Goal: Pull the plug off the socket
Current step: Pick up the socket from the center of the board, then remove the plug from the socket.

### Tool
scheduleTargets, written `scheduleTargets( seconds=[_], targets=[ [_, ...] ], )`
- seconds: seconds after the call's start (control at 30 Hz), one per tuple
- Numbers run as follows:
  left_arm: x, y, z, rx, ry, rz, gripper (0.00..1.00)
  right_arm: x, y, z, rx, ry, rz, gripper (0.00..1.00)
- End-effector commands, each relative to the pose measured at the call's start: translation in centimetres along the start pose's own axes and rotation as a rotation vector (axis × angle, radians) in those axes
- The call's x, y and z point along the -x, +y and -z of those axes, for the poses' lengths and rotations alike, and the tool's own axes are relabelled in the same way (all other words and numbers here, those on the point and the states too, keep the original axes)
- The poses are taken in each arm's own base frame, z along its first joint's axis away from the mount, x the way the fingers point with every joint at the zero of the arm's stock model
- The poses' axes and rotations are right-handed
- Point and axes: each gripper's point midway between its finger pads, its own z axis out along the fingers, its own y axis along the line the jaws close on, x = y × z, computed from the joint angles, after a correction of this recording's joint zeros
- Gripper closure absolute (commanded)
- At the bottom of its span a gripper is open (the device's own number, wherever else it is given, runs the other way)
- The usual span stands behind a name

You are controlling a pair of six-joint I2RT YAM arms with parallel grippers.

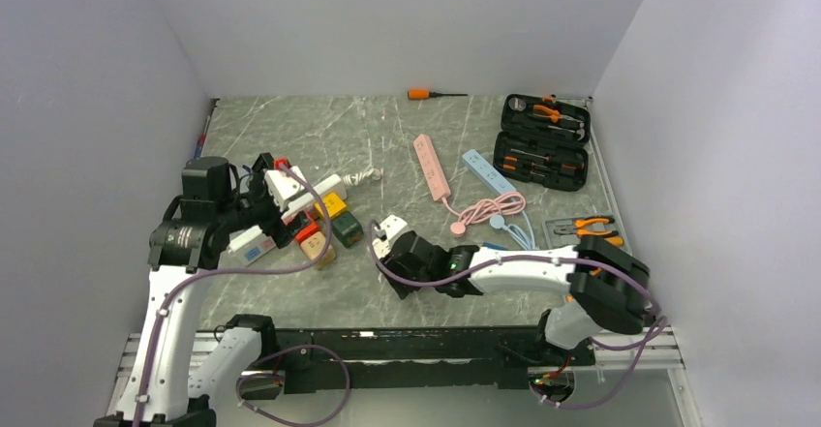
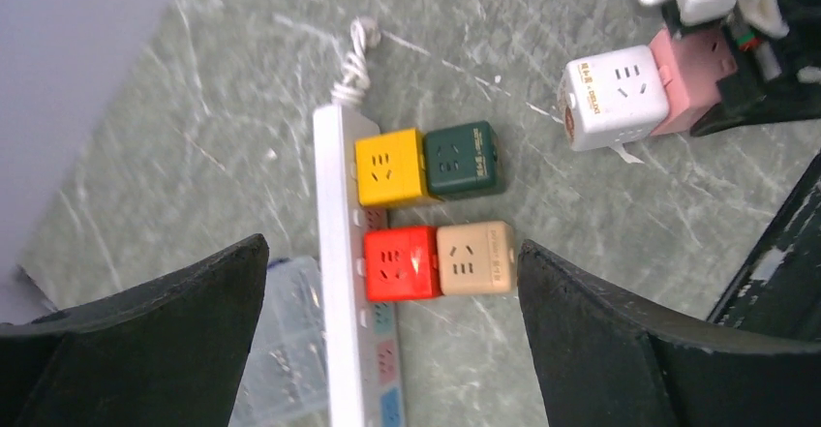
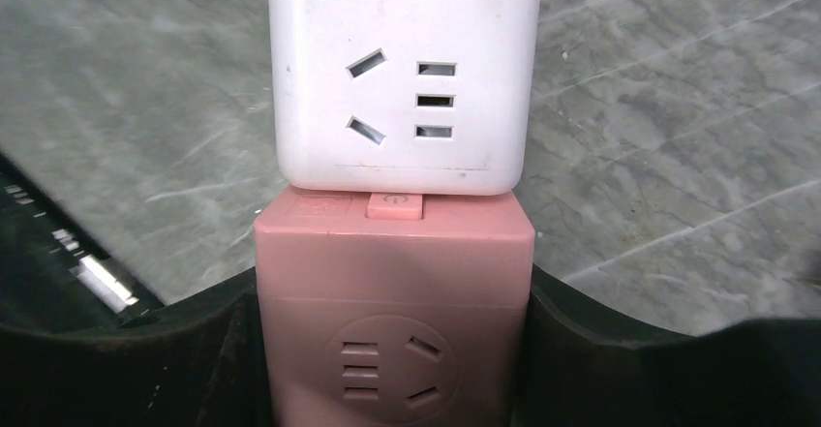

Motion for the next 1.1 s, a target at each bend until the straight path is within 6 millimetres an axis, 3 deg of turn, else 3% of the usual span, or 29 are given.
scheduleTargets(
  seconds=[0.0,0.2,0.3,0.4,0.5,0.63,0.8,1.07],
  targets=[
    [2.6,-0.6,0.3,-0.059,-0.125,-0.224,0.01,5.7,1.6,4.7,0.091,-0.141,-0.042,1.0],
    [3.4,-3.5,0.5,-0.245,-0.175,-0.332,0.01,5.3,1.1,8.8,0.112,-0.142,-0.14,1.0],
    [3.7,-4.3,-0.4,-0.265,-0.224,-0.344,0.01,5.2,0.2,10.2,0.092,-0.169,-0.156,1.0],
    [3.2,-5.6,-2.2,-0.264,-0.23,-0.463,0.01,5.8,0.3,11.1,0.11,-0.198,-0.158,1.0],
    [3.4,-7.3,-3.3,-0.276,-0.267,-0.629,0.01,6.7,1.0,11.1,0.14,-0.195,-0.134,1.0],
    [4.9,-8.8,-3.8,-0.304,-0.341,-0.748,0.01,9.6,1.6,11.9,0.188,-0.267,-0.138,1.0],
    [4.9,-10.6,-4.5,-0.322,-0.406,-0.98,0.01,12.2,2.3,12.9,0.318,-0.303,-0.147,1.0],
    [5.2,-11.4,-4.8,-0.267,-0.483,-1.211,0.01,13.5,2.4,14.8,0.46,-0.301,-0.129,1.0]
  ],
)
